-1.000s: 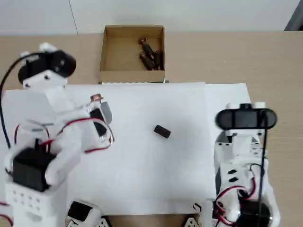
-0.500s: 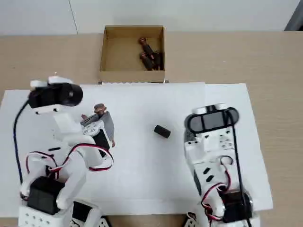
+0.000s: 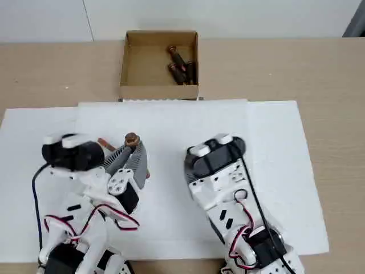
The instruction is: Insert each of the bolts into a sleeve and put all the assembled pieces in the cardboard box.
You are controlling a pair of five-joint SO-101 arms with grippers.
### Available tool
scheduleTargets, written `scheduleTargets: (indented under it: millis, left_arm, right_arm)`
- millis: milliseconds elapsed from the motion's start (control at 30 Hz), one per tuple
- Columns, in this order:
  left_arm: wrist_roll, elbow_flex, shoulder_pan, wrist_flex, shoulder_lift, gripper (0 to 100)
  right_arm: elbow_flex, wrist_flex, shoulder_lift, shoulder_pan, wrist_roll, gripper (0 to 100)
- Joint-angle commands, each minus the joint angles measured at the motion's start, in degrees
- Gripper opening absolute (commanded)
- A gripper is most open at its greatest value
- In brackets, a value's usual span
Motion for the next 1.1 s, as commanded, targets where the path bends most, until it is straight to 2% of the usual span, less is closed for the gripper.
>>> scheduleTargets:
  millis: [0,167,333,533,767,1067]
  left_arm:
    - [2.2,2.0,0.3,-3.0,-5.5,0]
    - [6.2,5.2,0.4,-5.0,-8.6,0]
    - [8.4,5.3,0.4,-7.6,-8.4,0]
    - [8.8,5.4,0.4,-11.1,-8.4,0]
    - [8.9,9.4,0.3,-16.9,-8.4,0]
    - [8.9,10.2,0.4,-17.2,-8.3,0]
  right_arm:
    - [0.7,-3.7,0.0,-4.4,-0.2,0.2]
    - [4.3,-8.1,0.0,-9.2,-0.2,0.2]
    - [6.4,-9.8,0.0,-9.9,-0.1,0.2]
    - [6.3,-9.7,0.0,-9.9,1.1,0.2]
    - [6.2,-12.0,0.0,-13.6,4.4,0.2]
    - [6.2,-14.1,0.0,-13.5,4.5,0.2]
